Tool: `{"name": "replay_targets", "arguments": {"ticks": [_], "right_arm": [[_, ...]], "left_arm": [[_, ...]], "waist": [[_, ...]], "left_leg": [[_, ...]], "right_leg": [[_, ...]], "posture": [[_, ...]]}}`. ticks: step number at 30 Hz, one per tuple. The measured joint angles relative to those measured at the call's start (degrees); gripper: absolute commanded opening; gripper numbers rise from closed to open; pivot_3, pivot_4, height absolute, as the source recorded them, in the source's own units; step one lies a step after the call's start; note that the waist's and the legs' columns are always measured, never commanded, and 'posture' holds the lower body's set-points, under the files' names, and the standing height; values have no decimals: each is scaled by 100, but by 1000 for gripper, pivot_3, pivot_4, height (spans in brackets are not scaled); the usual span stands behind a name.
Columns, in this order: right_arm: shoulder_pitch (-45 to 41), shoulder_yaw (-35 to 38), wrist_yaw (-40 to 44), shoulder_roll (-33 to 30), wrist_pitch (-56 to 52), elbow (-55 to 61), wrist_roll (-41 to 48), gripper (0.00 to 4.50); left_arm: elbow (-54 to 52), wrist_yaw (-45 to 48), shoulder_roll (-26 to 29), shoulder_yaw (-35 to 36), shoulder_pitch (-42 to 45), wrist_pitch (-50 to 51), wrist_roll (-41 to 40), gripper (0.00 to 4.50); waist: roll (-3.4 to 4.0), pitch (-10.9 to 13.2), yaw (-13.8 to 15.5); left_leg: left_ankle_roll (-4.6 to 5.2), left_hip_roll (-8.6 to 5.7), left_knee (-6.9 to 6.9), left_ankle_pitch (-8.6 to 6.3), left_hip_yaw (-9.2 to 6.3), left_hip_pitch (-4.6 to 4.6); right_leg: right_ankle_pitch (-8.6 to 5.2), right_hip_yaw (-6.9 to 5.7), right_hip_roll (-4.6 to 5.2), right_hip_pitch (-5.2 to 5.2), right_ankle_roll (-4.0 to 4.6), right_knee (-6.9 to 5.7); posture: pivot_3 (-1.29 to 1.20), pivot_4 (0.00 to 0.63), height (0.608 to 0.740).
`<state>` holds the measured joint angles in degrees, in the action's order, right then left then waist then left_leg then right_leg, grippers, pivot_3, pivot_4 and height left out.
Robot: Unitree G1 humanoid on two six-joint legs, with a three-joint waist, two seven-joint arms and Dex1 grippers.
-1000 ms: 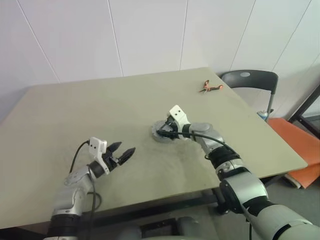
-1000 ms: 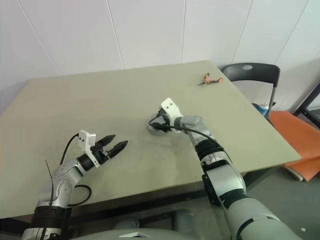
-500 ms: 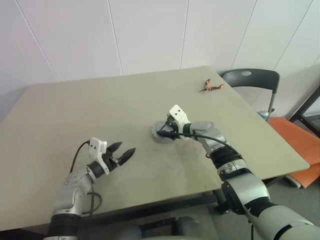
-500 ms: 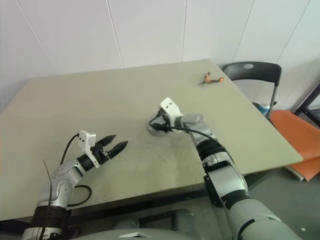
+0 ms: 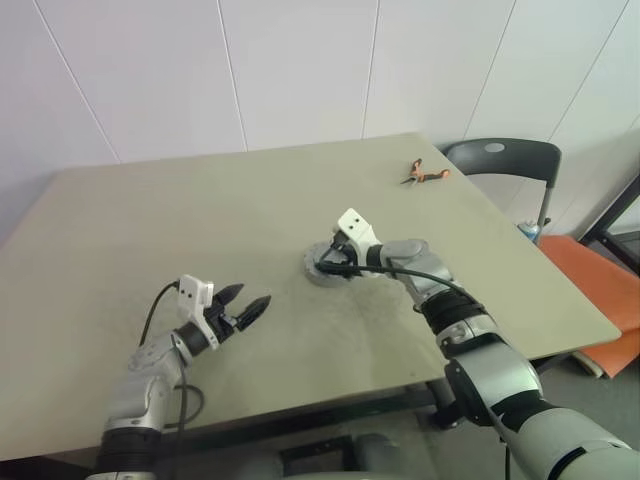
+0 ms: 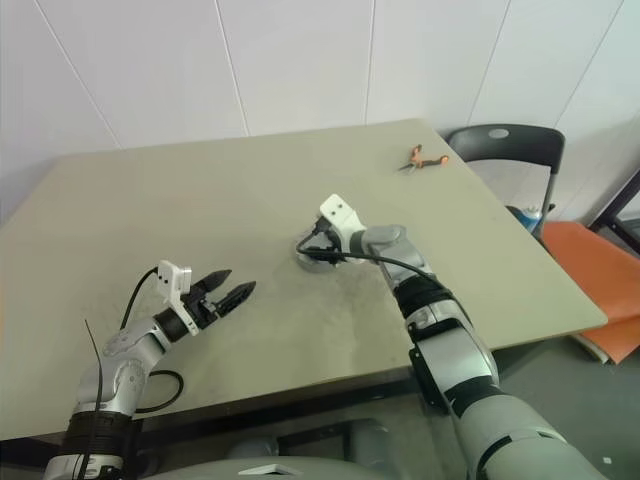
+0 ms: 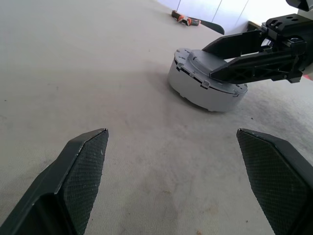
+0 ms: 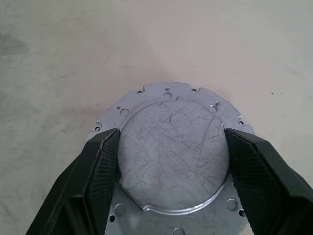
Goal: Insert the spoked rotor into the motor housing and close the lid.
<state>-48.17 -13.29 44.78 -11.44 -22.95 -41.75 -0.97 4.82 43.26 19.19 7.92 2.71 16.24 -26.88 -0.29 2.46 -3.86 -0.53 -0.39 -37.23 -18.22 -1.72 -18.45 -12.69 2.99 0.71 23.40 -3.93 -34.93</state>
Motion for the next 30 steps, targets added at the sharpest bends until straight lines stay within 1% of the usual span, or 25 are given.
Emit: {"name": "replay_targets", "arguments": {"ticks": [10, 15, 21, 23, 25, 30], "right_arm": [[9, 20, 146, -118, -165, 113, 6, 3026], [62, -24, 412, -364, -181, 177, 5, 3026], [81, -31, 852, -681, -424, 375, 21, 3026], [82, -31, 1011, -774, -453, 426, 32, 3026], [81, -33, 1180, -882, -460, 452, 33, 3026], [62, -103, 1452, -1134, -425, 447, 0, 3026]], "left_arm": [[-52, -6, -2, -15, 18, 71, 1, 4500], [-53, -5, -5, -29, 29, 74, 1, 4500], [-60, -13, -7, -32, 27, 92, 0, 4500], [-89, -33, -13, -36, 26, 103, 0, 4500], [-105, -47, -31, -45, 29, 117, -1, 4500], [-107, -52, -39, -46, 31, 124, 0, 4500]], "waist": [[0, 0, 52], [-1, -1, 178], [1, -6, 328], [-1, -9, 337], [4, -21, 344], [3, -29, 435]], "left_leg": [[0, -11, 8, 0, -1, -3], [0, -21, 7, 0, -4, -6], [1, -27, 12, -1, -11, -38], [1, -39, 12, -2, -19, -64], [0, -70, 12, -1, -31, -91], [-1, -101, 14, -3, -33, -96]], "right_leg": [[0, -1, 12, 0, -1, 5], [-2, -7, 19, -2, -1, 10], [0, -20, 33, -3, 2, 61], [2, -28, 50, 9, 1, 69], [11, -34, 93, 30, -16, 68], [7, -34, 133, 27, -8, 80]], "posture": [[0, 0, 740], [0, 0, 740], [0, 0, 740], [0, 0, 740], [0, 0, 740], [0, 0, 740]]}}
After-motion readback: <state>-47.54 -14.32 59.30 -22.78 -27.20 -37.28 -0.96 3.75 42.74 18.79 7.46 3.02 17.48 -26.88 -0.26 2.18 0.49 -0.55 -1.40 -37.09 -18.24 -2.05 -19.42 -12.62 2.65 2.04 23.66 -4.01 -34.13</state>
